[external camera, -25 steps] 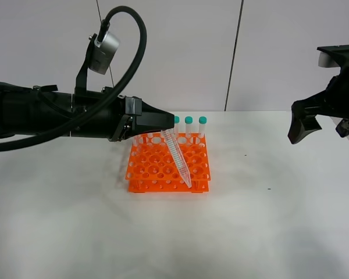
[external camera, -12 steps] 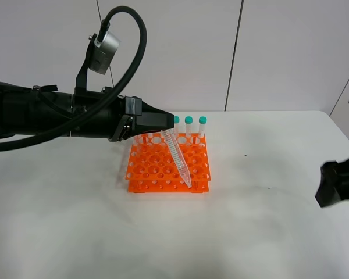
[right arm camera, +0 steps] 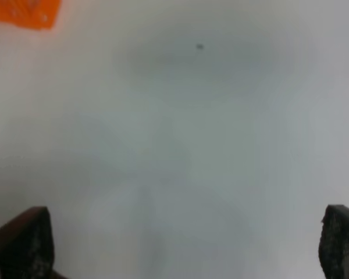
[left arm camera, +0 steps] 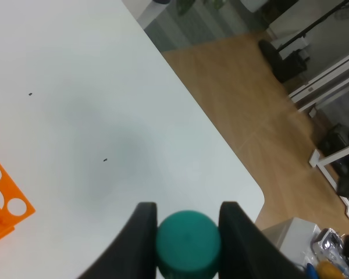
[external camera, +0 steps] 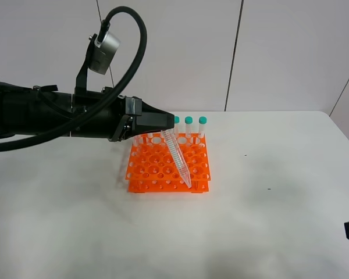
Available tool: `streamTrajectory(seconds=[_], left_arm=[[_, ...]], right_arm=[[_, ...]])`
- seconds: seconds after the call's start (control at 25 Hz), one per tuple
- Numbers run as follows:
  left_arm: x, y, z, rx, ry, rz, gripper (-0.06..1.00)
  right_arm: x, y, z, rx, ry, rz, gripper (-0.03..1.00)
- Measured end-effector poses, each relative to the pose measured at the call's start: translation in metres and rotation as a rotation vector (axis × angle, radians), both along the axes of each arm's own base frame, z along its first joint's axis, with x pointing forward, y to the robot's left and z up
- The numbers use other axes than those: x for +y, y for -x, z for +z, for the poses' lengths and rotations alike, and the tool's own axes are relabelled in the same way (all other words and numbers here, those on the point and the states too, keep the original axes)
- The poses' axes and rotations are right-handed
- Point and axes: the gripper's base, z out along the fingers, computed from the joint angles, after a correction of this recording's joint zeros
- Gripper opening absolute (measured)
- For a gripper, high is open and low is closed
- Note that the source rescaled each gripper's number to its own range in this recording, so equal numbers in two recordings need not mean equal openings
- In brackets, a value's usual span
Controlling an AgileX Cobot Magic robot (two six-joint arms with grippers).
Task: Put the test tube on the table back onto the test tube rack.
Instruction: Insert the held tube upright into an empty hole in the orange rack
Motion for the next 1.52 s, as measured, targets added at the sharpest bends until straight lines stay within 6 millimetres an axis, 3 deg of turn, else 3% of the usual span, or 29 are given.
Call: streamTrajectory(seconds=[0.2, 0.76, 1.16, 1.52], left_arm=[[0.0, 0.0, 0.0, 0.0, 0.0, 0.0, 0.0], [0.0, -0.001, 0.0, -0.001, -0.006, 0.009, 0.0], [0.001, -0.001, 0.0, -0.002, -0.007, 0.011, 0.0], [0.002, 0.004, 0.009, -0.009, 0.02, 0.008, 0.0]], right_arm=[[-0.002, 0.016, 0.004, -0.102, -0.012, 0.003, 1.0], [-0.004, 0.019, 0.005, -0.127, -0.017, -0.089, 1.0], [-0.005, 0.055, 0.008, -0.354, -0.034, -0.076, 1.0], [-0.005, 0.056, 0.008, -0.362, -0.038, -0.074, 1.0]])
